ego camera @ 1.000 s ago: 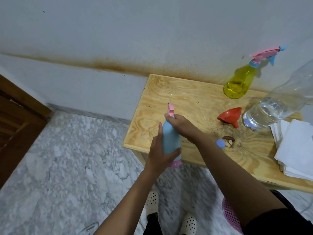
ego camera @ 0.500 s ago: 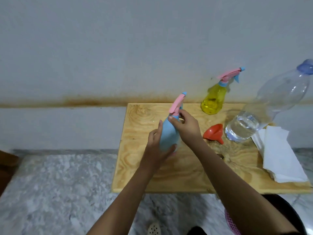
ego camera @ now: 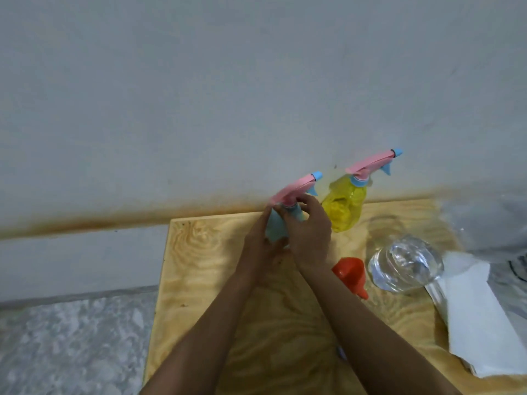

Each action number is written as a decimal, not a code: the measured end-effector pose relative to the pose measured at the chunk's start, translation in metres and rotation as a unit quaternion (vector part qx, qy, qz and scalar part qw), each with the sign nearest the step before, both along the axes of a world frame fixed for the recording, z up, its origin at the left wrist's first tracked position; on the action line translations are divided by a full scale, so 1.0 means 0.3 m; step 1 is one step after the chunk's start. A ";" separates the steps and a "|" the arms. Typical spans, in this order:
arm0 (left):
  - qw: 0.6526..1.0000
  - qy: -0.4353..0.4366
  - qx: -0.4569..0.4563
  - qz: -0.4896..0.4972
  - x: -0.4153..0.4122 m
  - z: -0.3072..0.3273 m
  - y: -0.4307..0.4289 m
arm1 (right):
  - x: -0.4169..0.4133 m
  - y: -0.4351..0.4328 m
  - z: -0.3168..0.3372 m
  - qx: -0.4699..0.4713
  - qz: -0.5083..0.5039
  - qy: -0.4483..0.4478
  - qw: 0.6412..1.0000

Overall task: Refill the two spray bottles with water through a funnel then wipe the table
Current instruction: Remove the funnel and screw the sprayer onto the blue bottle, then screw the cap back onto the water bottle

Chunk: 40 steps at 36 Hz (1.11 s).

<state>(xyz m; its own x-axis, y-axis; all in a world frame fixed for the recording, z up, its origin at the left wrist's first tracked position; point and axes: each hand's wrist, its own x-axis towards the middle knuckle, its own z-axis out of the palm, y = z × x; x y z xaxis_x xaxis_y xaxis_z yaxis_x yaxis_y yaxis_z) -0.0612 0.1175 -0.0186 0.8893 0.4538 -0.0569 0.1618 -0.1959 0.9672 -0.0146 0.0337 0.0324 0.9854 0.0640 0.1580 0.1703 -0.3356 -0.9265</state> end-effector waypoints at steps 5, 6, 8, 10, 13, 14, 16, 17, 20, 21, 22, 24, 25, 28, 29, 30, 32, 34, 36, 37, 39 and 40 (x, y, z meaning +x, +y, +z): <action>0.999 0.010 -0.001 -0.036 0.086 -0.037 0.026 | 0.086 0.011 -0.030 -0.008 -0.020 0.001 1.000; 0.999 0.011 0.000 -0.036 0.097 -0.041 0.029 | 0.097 0.012 -0.036 -0.011 -0.021 -0.003 1.000; 0.999 0.014 -0.001 -0.036 0.113 -0.045 0.033 | 0.115 0.014 -0.049 -0.012 -0.023 -0.005 1.000; 0.999 0.013 -0.011 -0.038 0.122 -0.045 0.034 | 0.128 0.021 -0.054 -0.012 -0.025 -0.011 1.000; 0.999 0.002 -0.006 -0.037 0.133 -0.033 0.033 | 0.144 0.034 -0.055 -0.017 -0.017 -0.017 1.000; 0.999 -0.002 0.001 -0.036 0.134 -0.030 0.032 | 0.147 0.037 -0.056 -0.021 -0.014 -0.012 1.000; 0.999 -0.005 0.030 -0.031 0.138 -0.036 0.030 | 0.150 0.035 -0.058 -0.022 -0.005 -0.001 1.000; 0.998 -0.003 0.048 -0.026 0.138 -0.044 0.031 | 0.150 0.032 -0.059 -0.023 0.002 0.002 1.000; 0.997 0.012 0.072 -0.002 0.128 -0.054 0.030 | 0.144 0.015 -0.065 -0.021 0.028 0.006 0.999; 0.997 0.010 0.075 0.004 0.125 -0.055 0.029 | 0.141 0.009 -0.068 -0.018 0.038 0.006 0.999; 0.997 0.013 0.081 0.007 0.122 -0.059 0.029 | 0.140 0.002 -0.071 -0.017 0.047 0.006 0.999; 0.996 0.014 0.092 0.012 0.116 -0.059 0.029 | 0.136 -0.012 -0.078 -0.020 0.064 -0.004 0.998; 0.995 0.012 0.096 0.014 0.113 -0.058 0.031 | 0.133 -0.019 -0.082 -0.020 0.068 -0.011 0.997; 0.995 0.010 0.103 0.015 0.098 -0.044 0.035 | 0.119 -0.047 -0.089 -0.017 0.059 0.004 0.998; 0.994 0.006 0.106 0.020 0.091 -0.034 0.033 | 0.112 -0.061 -0.089 -0.019 0.055 0.014 0.998; 0.994 0.004 0.110 0.028 0.085 -0.023 0.030 | 0.104 -0.078 -0.088 -0.023 0.054 0.019 0.998; 0.991 -0.010 0.125 0.048 0.070 0.002 0.015 | 0.079 -0.121 -0.084 -0.025 0.047 0.015 0.998; 0.988 -0.035 0.138 0.063 0.050 0.039 -0.016 | 0.040 -0.173 -0.077 -0.017 0.025 0.005 1.000; 0.985 -0.077 0.137 0.071 0.033 0.090 -0.058 | -0.013 -0.229 -0.070 -0.017 -0.002 0.004 1.000; 0.984 -0.101 0.134 0.068 0.027 0.123 -0.084 | -0.044 -0.257 -0.067 -0.022 -0.016 0.002 1.000; 0.981 -0.138 0.129 0.043 0.031 0.193 -0.137 | -0.111 -0.312 -0.072 -0.038 -0.047 -0.017 0.998; 0.980 -0.152 0.128 0.020 0.039 0.228 -0.168 | -0.147 -0.338 -0.080 -0.049 -0.065 -0.028 0.996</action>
<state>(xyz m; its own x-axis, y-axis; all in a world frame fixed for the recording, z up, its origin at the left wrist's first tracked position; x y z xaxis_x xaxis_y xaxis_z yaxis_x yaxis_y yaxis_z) -0.0496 0.0671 0.0499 0.8290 0.4526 0.3285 -0.1141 -0.4381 0.8916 -0.0589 -0.0677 0.0085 0.9764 -0.0457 0.2112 0.1692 -0.4466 -0.8786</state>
